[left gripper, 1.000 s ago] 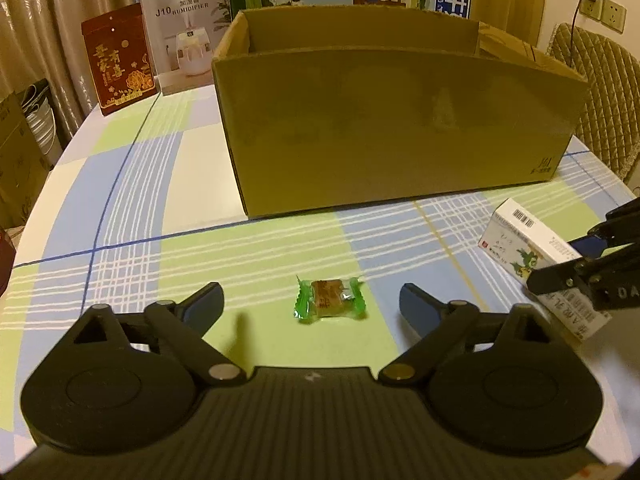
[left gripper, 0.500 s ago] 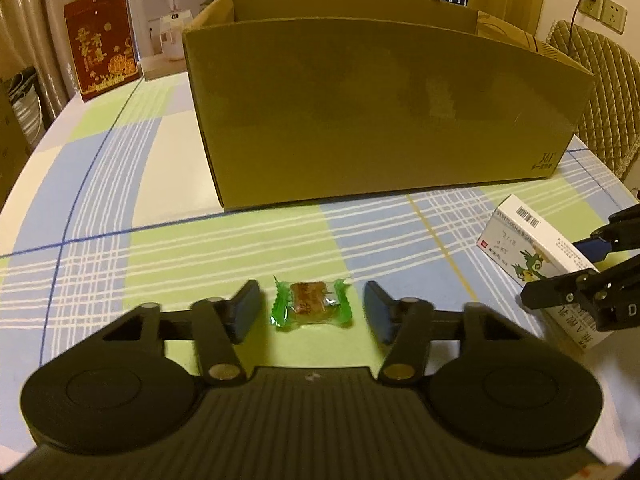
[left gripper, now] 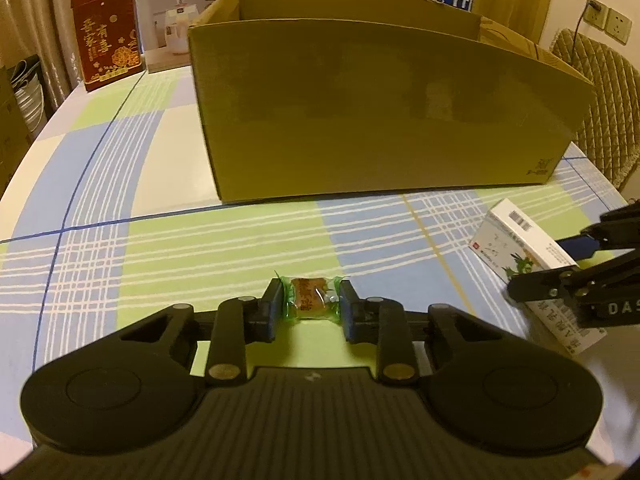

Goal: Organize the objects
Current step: 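Close the left gripper on the green-wrapped candy while the right gripper holds the medicine box, then carry the candy and medicine box over the cardboard box with both grippers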

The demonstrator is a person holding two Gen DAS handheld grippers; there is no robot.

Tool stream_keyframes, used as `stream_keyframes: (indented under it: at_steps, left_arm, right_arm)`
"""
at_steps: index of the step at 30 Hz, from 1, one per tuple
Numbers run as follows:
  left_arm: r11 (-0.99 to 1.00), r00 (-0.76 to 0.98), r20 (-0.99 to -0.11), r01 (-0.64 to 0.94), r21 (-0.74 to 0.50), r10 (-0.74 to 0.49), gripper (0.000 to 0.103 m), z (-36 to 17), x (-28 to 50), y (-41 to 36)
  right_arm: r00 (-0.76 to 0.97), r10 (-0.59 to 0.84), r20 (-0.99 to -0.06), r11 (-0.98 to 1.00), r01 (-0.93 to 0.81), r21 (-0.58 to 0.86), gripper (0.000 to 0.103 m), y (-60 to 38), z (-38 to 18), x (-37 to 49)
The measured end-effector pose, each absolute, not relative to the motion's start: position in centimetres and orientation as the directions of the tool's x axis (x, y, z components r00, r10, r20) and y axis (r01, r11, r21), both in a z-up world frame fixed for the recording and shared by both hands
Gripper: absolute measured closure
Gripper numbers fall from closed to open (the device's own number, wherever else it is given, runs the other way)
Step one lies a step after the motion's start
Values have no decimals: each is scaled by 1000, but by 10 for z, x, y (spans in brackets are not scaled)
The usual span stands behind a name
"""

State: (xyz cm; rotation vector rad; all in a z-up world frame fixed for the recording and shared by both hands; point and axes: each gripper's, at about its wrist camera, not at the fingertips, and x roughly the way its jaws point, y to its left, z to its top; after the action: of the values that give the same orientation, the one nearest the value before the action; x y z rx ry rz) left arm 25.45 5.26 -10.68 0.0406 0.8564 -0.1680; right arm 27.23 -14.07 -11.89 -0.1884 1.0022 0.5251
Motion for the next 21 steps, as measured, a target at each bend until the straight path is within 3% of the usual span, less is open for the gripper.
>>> stream_keyframes:
  at_steps: [6, 10, 21]
  left_arm:
    - [982, 637, -757, 187, -35, -148, 79, -107, 252, 43]
    - [976, 636, -756, 218, -17, -155, 79, -107, 249, 34]
    - [972, 634, -755, 234, -22, -170, 80, -108, 246, 24]
  right_arm:
    - [435, 322, -841, 865, -495, 75, 63, -139, -120, 276]
    - [445, 301, -843, 871, -488, 54, 80, -138, -119, 276]
    - [473, 314, -823, 902, -419, 103, 80, -149, -110, 270]
